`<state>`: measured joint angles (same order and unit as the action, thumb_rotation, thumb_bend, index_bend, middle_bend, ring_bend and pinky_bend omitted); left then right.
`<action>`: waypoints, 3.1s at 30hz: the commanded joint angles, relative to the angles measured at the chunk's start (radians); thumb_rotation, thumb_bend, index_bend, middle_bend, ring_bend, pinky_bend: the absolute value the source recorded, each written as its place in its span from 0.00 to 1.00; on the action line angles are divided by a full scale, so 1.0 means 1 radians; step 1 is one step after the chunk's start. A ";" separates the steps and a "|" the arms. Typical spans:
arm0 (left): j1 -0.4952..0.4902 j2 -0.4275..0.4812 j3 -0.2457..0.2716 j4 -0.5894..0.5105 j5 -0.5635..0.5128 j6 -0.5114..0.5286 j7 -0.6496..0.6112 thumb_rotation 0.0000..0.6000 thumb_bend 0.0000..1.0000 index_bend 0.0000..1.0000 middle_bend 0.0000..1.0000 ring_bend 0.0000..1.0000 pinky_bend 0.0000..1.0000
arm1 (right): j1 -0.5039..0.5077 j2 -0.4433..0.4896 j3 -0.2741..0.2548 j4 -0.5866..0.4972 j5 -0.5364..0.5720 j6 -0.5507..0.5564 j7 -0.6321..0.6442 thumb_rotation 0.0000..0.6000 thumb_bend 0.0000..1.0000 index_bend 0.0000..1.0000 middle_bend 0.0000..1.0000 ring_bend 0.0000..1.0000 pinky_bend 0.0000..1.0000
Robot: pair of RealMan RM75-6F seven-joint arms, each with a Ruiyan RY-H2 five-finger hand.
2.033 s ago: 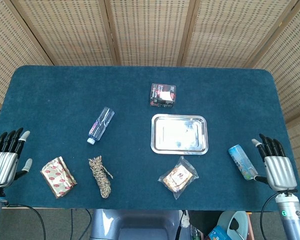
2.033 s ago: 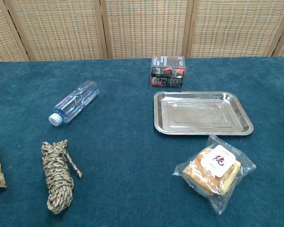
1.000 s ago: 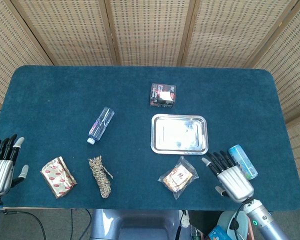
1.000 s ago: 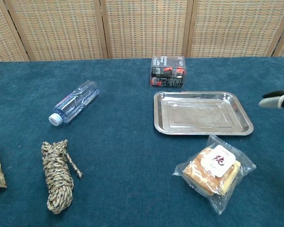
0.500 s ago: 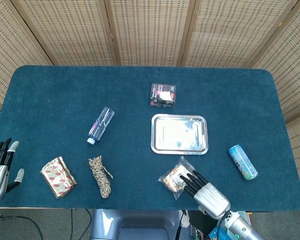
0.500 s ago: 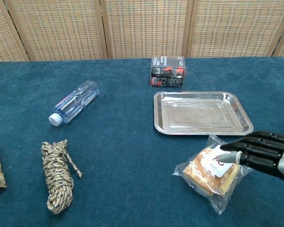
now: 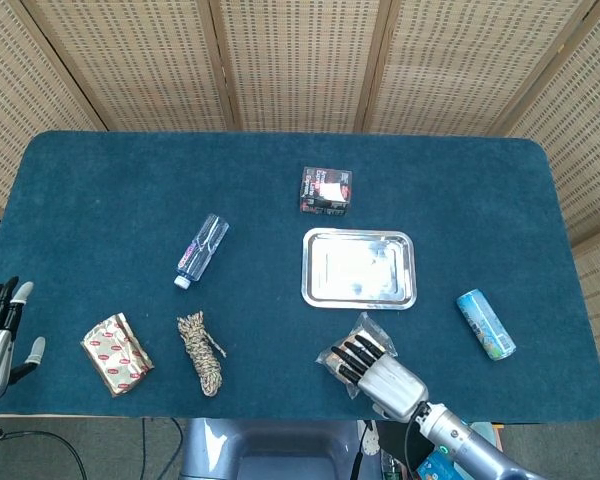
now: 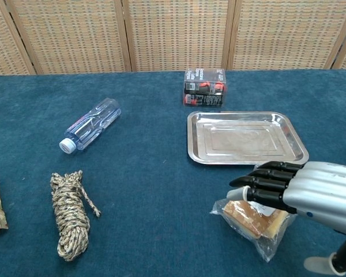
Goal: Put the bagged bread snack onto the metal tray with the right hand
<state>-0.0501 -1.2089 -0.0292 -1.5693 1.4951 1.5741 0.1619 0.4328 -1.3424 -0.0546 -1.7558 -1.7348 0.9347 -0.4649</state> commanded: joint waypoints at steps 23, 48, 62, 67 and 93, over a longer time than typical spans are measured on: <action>0.011 -0.006 -0.019 0.077 -0.032 -0.022 -0.110 0.98 0.41 0.00 0.00 0.00 0.00 | 0.200 -0.050 0.089 0.016 0.337 -0.295 -0.148 1.00 0.22 0.01 0.00 0.00 0.00; -0.013 -0.003 -0.033 0.065 -0.046 -0.066 -0.094 0.99 0.41 0.00 0.00 0.00 0.00 | 0.246 -0.049 0.049 0.056 0.245 -0.182 -0.063 1.00 0.25 0.55 0.63 0.53 0.77; -0.019 -0.006 -0.038 0.065 -0.064 -0.084 -0.090 0.99 0.41 0.00 0.00 0.00 0.00 | 0.333 0.008 0.147 0.089 0.317 -0.205 0.028 1.00 0.25 0.55 0.63 0.53 0.77; -0.026 -0.004 -0.043 0.056 -0.075 -0.096 -0.078 0.99 0.41 0.00 0.00 0.00 0.00 | 0.368 0.009 0.183 0.146 0.318 -0.213 0.118 1.00 0.25 0.55 0.63 0.53 0.77; -0.082 0.005 -0.088 0.091 -0.177 -0.217 -0.110 0.99 0.41 0.00 0.00 0.00 0.00 | 0.583 -0.131 0.256 0.612 0.303 -0.370 0.519 1.00 0.25 0.55 0.63 0.53 0.77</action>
<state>-0.1303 -1.2035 -0.1153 -1.4802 1.3204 1.3597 0.0542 0.9969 -1.4533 0.2062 -1.1756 -1.4190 0.5796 0.0263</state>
